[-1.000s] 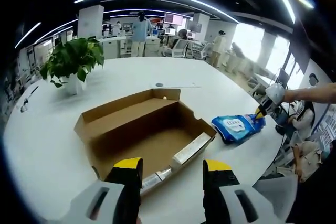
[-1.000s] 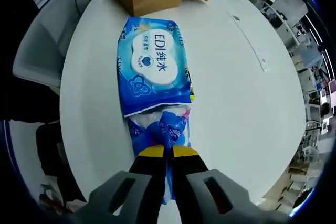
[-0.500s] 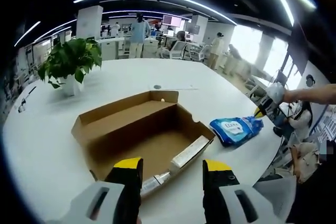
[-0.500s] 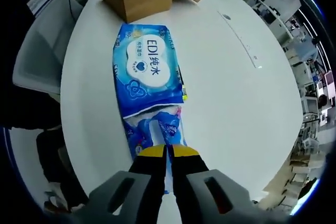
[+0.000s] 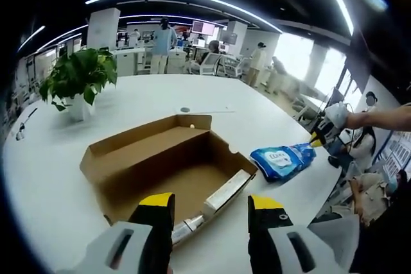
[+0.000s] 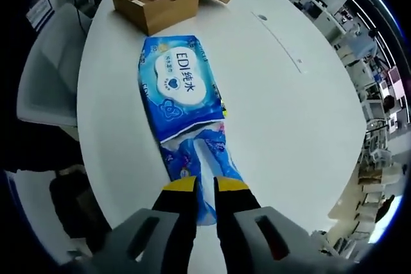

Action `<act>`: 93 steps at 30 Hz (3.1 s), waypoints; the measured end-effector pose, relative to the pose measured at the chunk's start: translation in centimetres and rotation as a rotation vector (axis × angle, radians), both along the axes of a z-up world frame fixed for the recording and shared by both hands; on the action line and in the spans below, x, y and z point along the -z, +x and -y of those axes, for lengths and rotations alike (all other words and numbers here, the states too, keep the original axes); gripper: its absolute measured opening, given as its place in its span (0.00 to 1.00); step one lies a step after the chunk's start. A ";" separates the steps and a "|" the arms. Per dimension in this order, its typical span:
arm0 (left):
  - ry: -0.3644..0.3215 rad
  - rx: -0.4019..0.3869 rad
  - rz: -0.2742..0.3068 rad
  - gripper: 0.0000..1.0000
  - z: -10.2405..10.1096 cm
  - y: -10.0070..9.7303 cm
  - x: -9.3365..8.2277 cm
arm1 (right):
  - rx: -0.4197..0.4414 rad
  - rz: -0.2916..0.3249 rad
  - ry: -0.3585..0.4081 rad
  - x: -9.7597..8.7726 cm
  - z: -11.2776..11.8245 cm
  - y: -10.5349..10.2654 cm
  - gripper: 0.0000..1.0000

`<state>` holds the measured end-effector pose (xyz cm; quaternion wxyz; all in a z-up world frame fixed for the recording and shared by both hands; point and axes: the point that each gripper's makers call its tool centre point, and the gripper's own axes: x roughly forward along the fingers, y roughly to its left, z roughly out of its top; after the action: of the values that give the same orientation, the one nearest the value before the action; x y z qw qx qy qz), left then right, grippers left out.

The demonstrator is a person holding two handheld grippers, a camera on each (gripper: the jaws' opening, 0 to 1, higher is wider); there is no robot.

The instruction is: Operate the shoe box by opening the lid, removing the specified soft item, and placing it in the target area until the item is outside and the box remains undamaged.

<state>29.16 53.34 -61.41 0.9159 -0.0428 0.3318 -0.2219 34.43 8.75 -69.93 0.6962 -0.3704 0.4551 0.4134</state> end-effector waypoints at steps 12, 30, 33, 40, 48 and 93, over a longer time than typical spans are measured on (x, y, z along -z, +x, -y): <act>-0.022 -0.016 0.003 0.46 -2.2 -1.2 0.2 | 0.095 0.026 0.113 -1.7 -3.5 0.4 0.22; -0.051 -0.098 -0.009 0.46 -7.2 -3.3 0.8 | 0.067 0.015 0.297 -2.7 -14.9 1.4 0.26; -0.051 -0.111 -0.010 0.46 -8.1 -3.5 0.8 | 0.057 0.016 0.320 -3.0 -17.0 2.0 0.26; -0.053 -0.145 -0.005 0.46 -10.0 -3.9 0.7 | 0.016 0.006 0.350 -3.3 -20.8 2.6 0.26; -0.051 -0.168 -0.010 0.46 -11.7 -4.5 0.9 | -0.020 -0.007 0.376 -3.4 -24.3 3.0 0.26; -0.082 -0.280 -0.006 0.46 -16.2 -6.6 1.2 | -0.242 -0.088 0.353 -1.6 -34.8 1.8 0.28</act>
<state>22.51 69.57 -62.65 0.9344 -0.1269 0.3159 -0.1053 36.26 43.54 -68.30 0.6751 -0.2763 0.3578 0.5830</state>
